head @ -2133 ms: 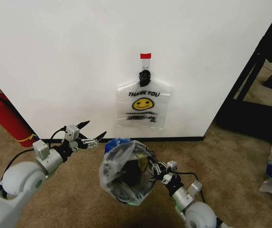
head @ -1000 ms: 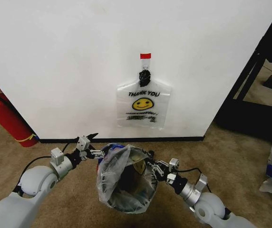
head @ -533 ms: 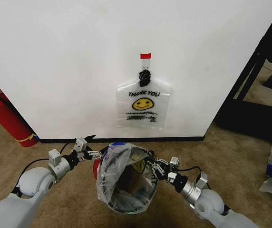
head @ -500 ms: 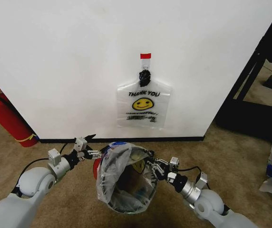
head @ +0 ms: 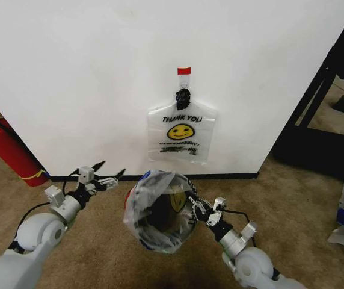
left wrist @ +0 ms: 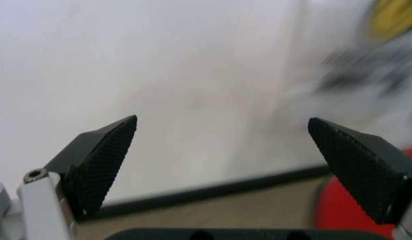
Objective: Pick up the garbage bag from the wall and place it over the trash bin.
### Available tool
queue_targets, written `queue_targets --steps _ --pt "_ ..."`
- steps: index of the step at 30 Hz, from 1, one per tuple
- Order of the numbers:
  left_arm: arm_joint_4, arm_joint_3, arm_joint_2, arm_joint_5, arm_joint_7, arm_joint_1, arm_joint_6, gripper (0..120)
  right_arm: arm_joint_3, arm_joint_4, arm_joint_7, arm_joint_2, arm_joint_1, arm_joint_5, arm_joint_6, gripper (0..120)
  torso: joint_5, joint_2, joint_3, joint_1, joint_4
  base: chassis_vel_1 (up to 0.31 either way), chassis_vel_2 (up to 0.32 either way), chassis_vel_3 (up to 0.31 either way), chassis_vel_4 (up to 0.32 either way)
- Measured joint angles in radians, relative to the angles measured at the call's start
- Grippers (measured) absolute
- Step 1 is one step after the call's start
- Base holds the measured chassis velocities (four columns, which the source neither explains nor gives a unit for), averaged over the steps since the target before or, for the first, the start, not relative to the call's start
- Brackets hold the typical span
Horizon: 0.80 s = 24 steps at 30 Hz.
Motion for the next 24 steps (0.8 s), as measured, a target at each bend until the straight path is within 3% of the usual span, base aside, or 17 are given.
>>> queue_targets --steps 4,7,14,19,21,24 --pt "-0.016 0.03 -0.003 0.215 -0.071 0.07 0.084 100 0.003 0.053 0.151 0.045 -0.004 0.005 0.032 0 0.0001 0.0 0.0 0.0 0.0 0.0 0.0 0.0 0.0" --pt "-0.048 0.05 0.009 0.294 -0.049 0.14 0.118 100 0.013 0.069 0.233 0.073 0.012 0.004 0.054 0 -0.0001 0.0 0.0 0.0 0.0001 0.0 0.0 0.0 0.0" --pt "-0.176 0.061 0.038 0.325 0.103 0.277 0.222 100 0.015 0.062 0.294 0.087 0.03 -0.012 0.059 0 0.0001 0.0 0.0 0.0 0.0001 0.0 0.0 0.0 0.0" --pt "-0.249 0.067 0.023 0.273 0.089 0.298 0.232 95 0.025 0.06 0.303 0.089 0.024 -0.012 0.059 0 0.0001 0.0 0.0 0.0 -0.0003 0.0 0.0 0.0 0.0" --pt "-0.293 0.075 0.005 0.222 0.057 0.302 0.234 86 0.031 0.06 0.309 0.088 0.02 -0.005 0.057 0 0.0003 0.0 0.0 0.0 -0.0001 0.0 0.0 0.0 0.0" --pt "-0.314 0.087 -0.017 0.191 0.029 0.289 0.236 93 0.034 0.065 0.312 0.086 0.014 0.001 0.051 0 0.0002 0.0 0.0 0.0 0.0001 0.0 0.0 0.0 0.0"
